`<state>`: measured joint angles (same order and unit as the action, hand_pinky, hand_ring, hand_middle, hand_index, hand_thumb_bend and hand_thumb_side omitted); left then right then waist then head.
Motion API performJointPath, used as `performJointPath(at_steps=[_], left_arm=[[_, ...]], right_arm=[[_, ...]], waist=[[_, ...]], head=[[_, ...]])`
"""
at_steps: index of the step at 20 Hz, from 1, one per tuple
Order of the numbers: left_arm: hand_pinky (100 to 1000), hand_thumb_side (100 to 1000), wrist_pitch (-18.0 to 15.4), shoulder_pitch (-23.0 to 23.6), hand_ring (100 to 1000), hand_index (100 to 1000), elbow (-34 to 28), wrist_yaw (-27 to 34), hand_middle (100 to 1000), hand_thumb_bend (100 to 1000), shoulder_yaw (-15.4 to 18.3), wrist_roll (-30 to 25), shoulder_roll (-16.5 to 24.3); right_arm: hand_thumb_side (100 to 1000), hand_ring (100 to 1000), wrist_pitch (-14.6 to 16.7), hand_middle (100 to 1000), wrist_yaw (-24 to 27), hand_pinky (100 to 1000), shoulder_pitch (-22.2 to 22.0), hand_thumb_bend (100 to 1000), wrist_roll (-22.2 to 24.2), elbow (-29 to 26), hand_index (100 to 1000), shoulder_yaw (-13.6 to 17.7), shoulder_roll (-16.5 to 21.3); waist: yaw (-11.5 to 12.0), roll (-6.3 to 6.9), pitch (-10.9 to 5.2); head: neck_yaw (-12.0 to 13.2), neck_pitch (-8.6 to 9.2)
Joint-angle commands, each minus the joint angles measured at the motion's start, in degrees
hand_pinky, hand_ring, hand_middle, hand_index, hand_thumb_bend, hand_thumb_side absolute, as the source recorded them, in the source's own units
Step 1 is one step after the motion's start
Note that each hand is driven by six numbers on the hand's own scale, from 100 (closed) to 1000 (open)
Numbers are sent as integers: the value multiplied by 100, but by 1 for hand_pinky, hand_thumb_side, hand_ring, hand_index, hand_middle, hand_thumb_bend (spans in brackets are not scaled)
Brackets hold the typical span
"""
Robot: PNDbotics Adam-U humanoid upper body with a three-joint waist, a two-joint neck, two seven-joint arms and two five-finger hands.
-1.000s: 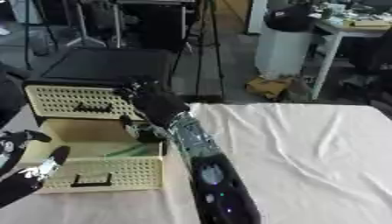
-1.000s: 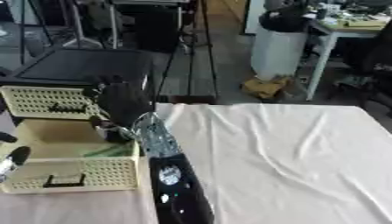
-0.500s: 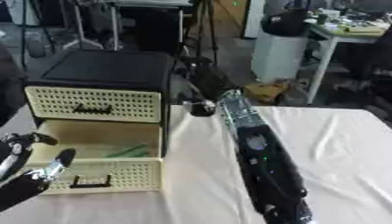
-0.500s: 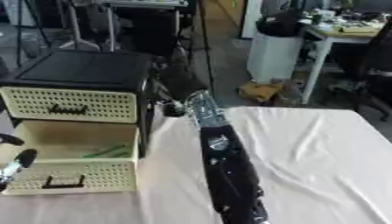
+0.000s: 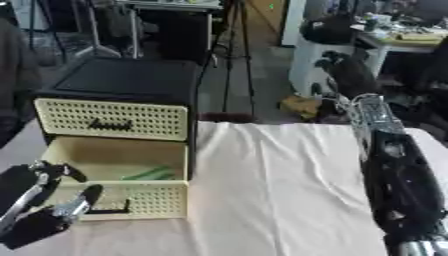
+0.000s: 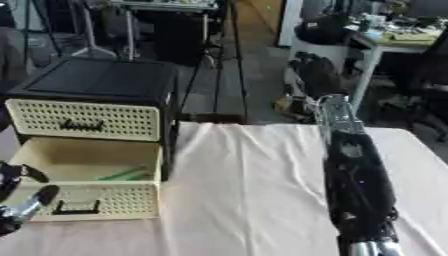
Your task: Pick up objects from table and place into drawer.
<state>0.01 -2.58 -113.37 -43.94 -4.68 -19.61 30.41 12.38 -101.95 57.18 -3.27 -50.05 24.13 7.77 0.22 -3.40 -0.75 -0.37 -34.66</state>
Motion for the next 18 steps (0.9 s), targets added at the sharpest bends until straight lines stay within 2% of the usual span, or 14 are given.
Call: performJointPath(at_steps=[1, 2, 4, 6, 8, 11, 15, 18], left_arm=[[139, 1000, -281, 119, 185, 668, -122, 290, 325, 360, -402, -248, 327], [183, 1000, -365, 214, 257, 666, -122, 375, 379, 354, -539, -330, 397], [211, 1000, -534, 438, 339, 668, -122, 544, 438, 367, -813, -454, 543], [210, 1000, -714, 640, 373, 673, -122, 723, 469, 355, -1092, -522, 674], [217, 1000, -894, 789, 406, 680, -122, 904, 497, 363, -1154, -613, 782], [314, 1000, -1065, 887, 494, 697, -78, 1168, 569, 359, -848, -852, 930], [407, 1000, -789, 492, 568, 716, 327, 1544, 639, 350, -301, -1065, 1003], [447, 1000, -559, 176, 603, 740, 582, 1828, 681, 352, -206, -1249, 1052]], right_arm=[[251, 920, -151, 900, 315, 873, 70, 100, -10, 65, 871, 66, 422], [251, 921, -202, 898, 399, 874, 55, 100, -3, 86, 872, 76, 463], [240, 923, -303, 898, 540, 875, 25, 100, 26, 128, 873, 84, 538], [257, 925, -394, 896, 630, 876, -3, 100, 48, 159, 875, 100, 600], [259, 926, -460, 894, 696, 878, -28, 100, 56, 170, 876, 120, 637], [261, 927, -503, 893, 765, 879, -60, 100, 58, 172, 877, 129, 659], [262, 924, -481, 896, 796, 877, -93, 100, 42, 198, 877, 90, 646], [263, 924, -471, 896, 801, 878, -107, 100, 16, 212, 877, 75, 644]], waist=[[-49, 49, -59], [-59, 52, -59], [-55, 55, -64], [-29, 57, -71], [-2, 59, -74], [31, 59, -79], [29, 50, -91], [3, 45, -86]], head=[[85, 36], [98, 37], [98, 26], [80, 10], [63, -1], [40, -15], [26, -24], [30, -15]])
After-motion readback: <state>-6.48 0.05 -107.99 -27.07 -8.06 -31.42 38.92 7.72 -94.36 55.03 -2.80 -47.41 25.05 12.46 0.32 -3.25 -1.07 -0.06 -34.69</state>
